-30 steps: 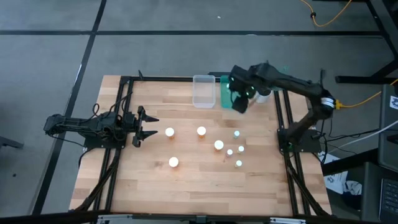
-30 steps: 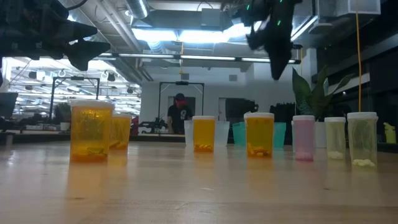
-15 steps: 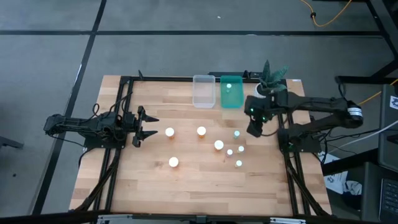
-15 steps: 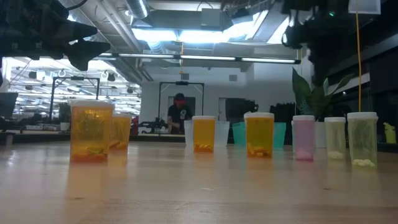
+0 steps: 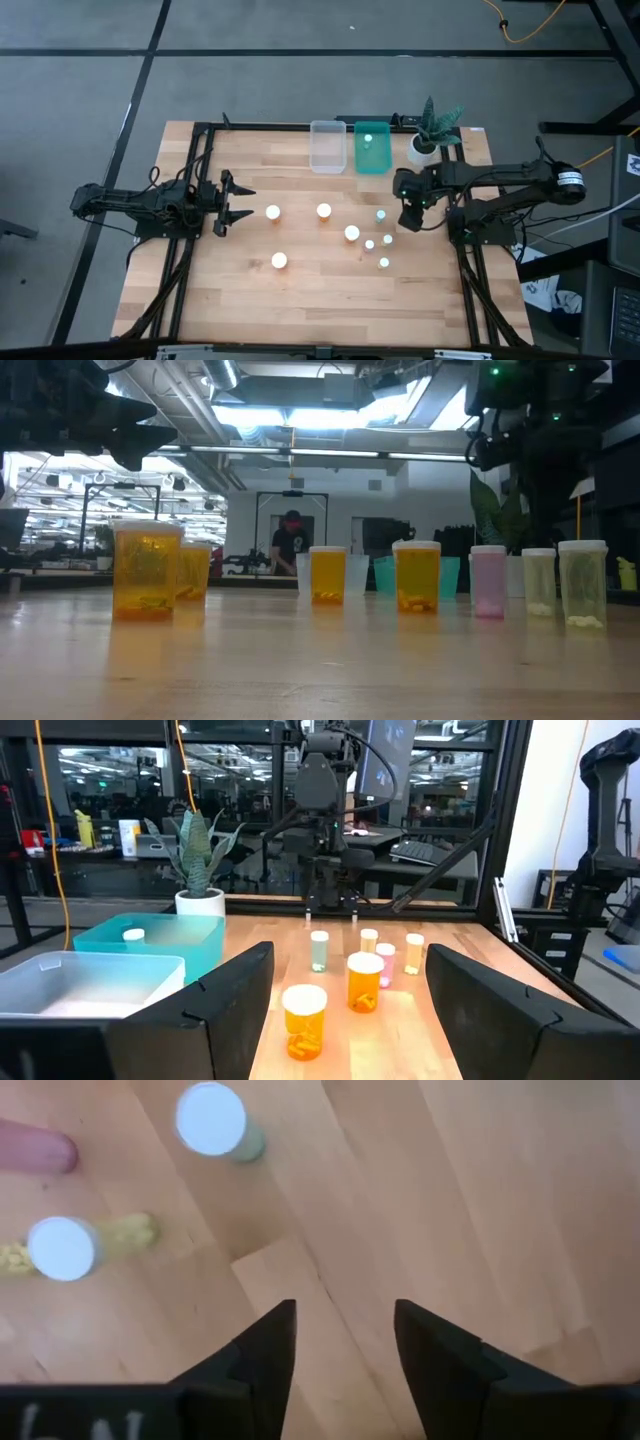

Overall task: Pick and place medicine bottles into bin by pill shape (circle, oval)
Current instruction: Put the small blue pill bottle into the blue bin, then put the small yellow pill bottle into the blue bin

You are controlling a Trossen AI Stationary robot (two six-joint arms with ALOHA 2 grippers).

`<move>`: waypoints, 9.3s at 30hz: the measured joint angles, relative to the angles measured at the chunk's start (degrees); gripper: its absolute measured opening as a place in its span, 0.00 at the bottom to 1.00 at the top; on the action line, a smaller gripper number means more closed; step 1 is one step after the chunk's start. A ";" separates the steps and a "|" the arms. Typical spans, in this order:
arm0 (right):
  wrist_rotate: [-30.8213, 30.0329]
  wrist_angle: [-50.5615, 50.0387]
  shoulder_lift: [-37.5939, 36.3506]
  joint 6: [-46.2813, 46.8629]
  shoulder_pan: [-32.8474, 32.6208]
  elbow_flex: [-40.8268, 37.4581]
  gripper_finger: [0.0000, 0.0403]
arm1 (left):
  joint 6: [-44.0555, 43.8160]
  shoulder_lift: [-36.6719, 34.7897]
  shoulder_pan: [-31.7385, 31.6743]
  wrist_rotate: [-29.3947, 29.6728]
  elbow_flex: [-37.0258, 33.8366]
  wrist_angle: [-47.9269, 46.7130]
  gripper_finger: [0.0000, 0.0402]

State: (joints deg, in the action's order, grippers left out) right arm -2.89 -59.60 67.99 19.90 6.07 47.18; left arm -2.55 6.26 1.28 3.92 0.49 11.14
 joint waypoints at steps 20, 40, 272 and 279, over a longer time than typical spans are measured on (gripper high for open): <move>-0.05 1.81 0.00 -3.66 0.00 0.00 0.51 | -0.37 -0.02 0.00 0.01 -0.01 0.02 0.63; -1.03 3.01 0.35 -4.10 0.00 0.00 0.68 | -0.43 0.00 0.00 0.02 -0.01 0.04 0.63; 4.48 26.07 31.82 -33.44 38.42 19.23 0.60 | -0.31 0.00 -0.02 0.04 -0.02 0.02 0.63; 4.45 15.17 31.61 -29.19 36.93 27.94 0.56 | -0.31 -0.02 -0.02 0.04 -0.01 0.04 0.63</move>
State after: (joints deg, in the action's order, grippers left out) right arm 1.57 -44.43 99.59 -9.29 42.99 75.12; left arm -2.85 6.24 1.26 3.96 0.49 11.17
